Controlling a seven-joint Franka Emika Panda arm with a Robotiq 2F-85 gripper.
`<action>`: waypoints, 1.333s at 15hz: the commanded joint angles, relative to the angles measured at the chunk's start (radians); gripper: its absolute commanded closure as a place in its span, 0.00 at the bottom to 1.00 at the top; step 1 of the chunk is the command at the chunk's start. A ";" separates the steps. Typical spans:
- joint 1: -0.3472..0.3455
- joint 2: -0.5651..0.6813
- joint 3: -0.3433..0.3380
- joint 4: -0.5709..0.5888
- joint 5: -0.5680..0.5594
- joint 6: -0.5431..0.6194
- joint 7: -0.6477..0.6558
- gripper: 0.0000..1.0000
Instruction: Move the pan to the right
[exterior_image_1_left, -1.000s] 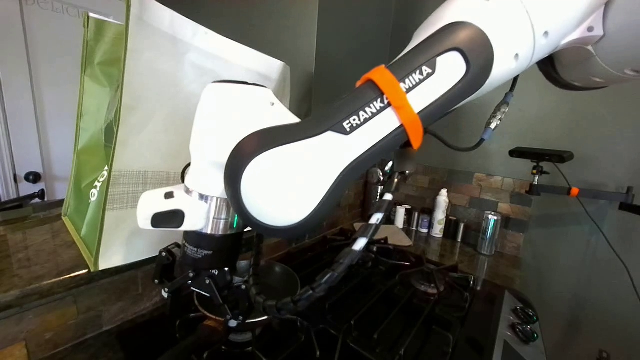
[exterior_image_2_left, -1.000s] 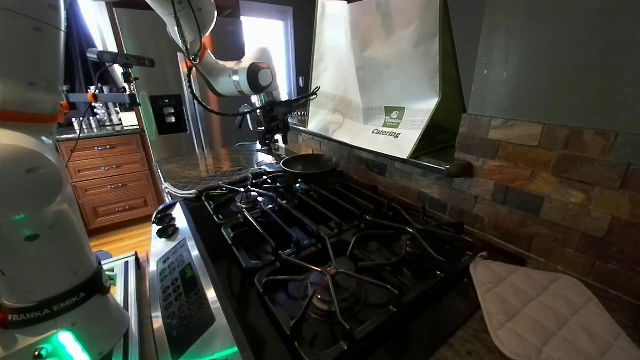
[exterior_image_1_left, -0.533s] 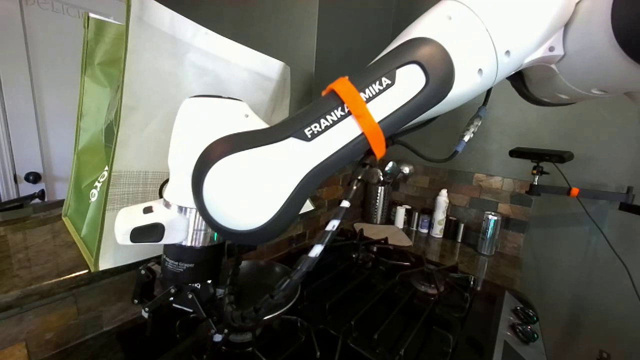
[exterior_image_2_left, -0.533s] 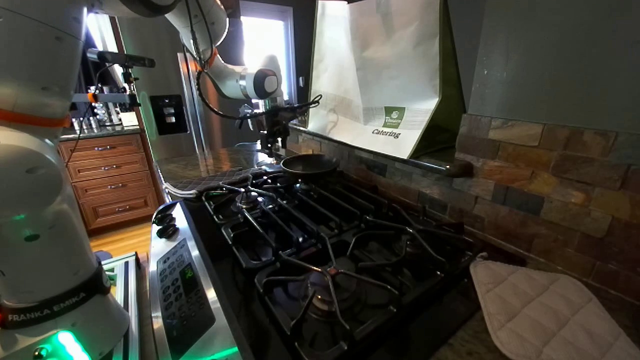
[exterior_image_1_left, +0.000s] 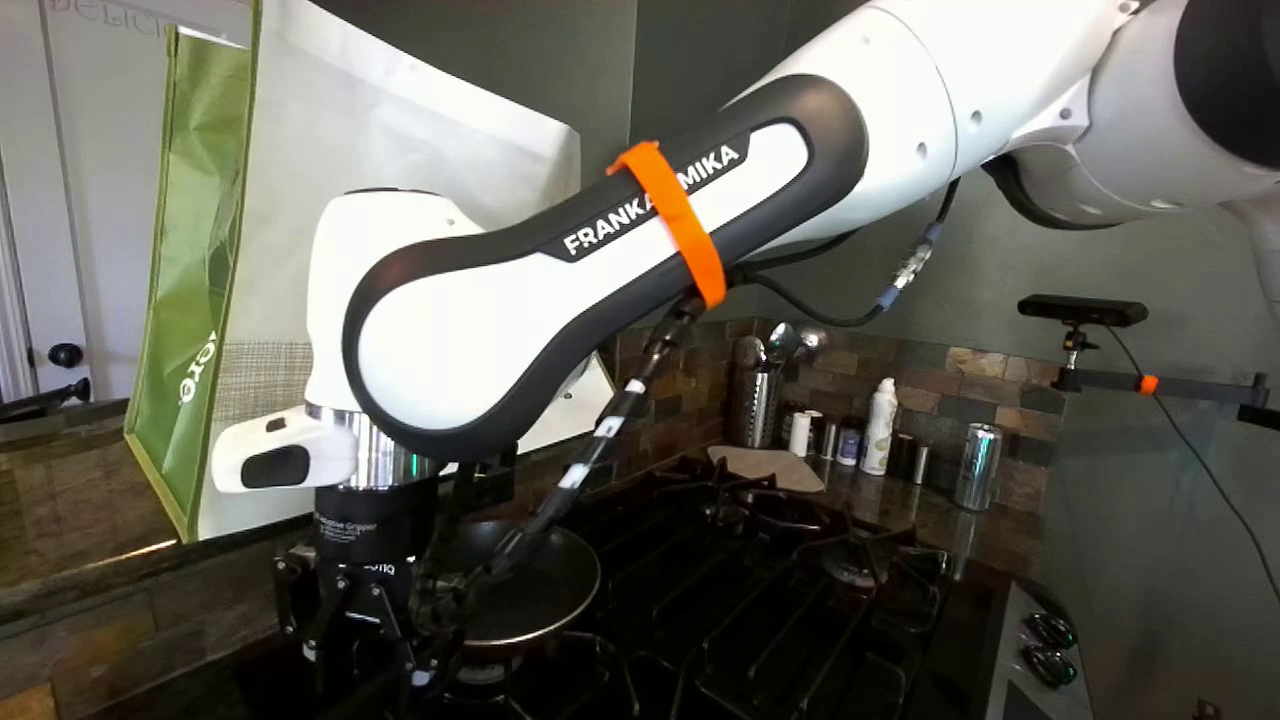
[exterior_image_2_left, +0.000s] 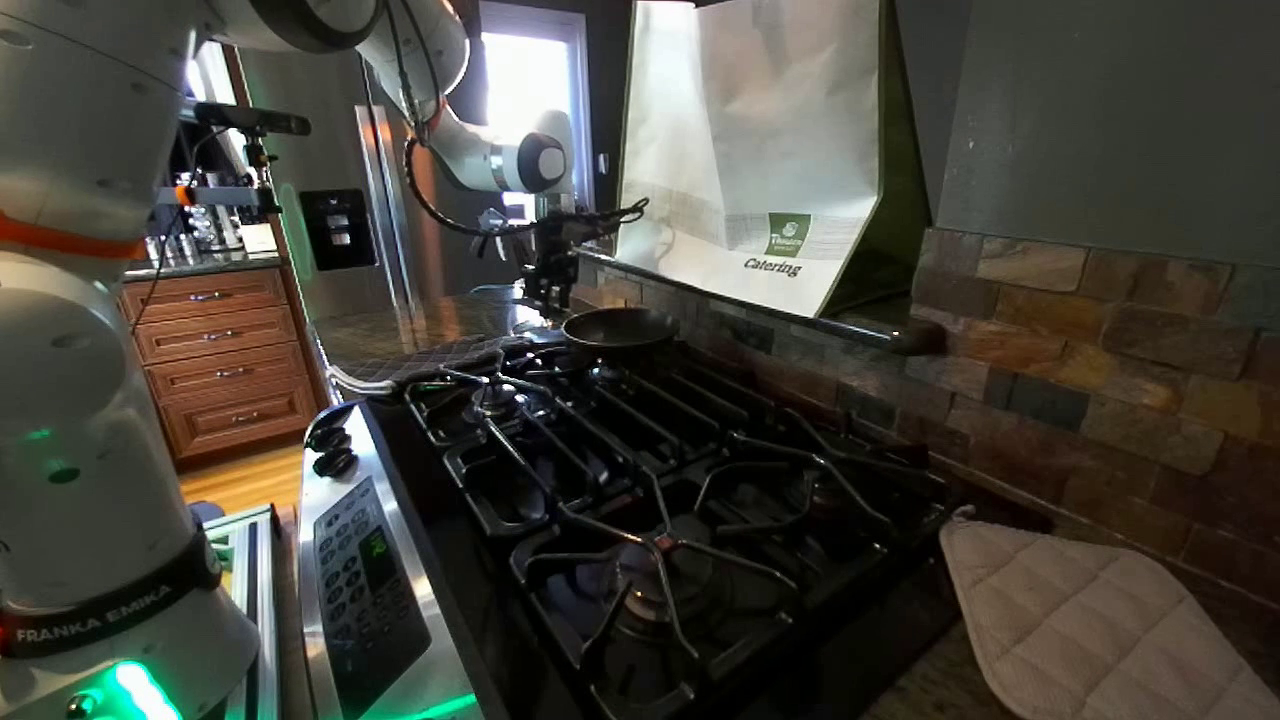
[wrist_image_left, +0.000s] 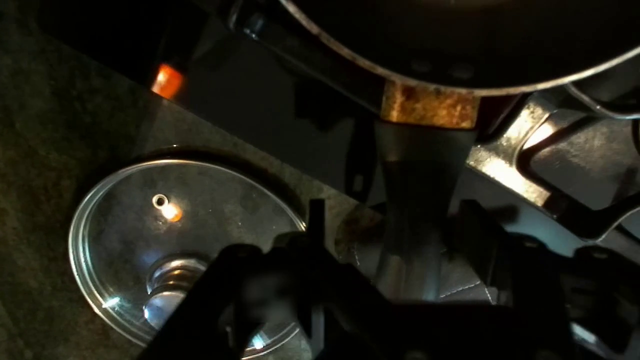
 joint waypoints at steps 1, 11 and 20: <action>0.009 0.050 0.004 0.065 0.005 -0.057 -0.009 0.13; 0.021 0.071 -0.002 0.094 -0.001 -0.113 0.020 0.94; 0.017 0.052 -0.001 0.074 0.008 -0.121 0.038 0.99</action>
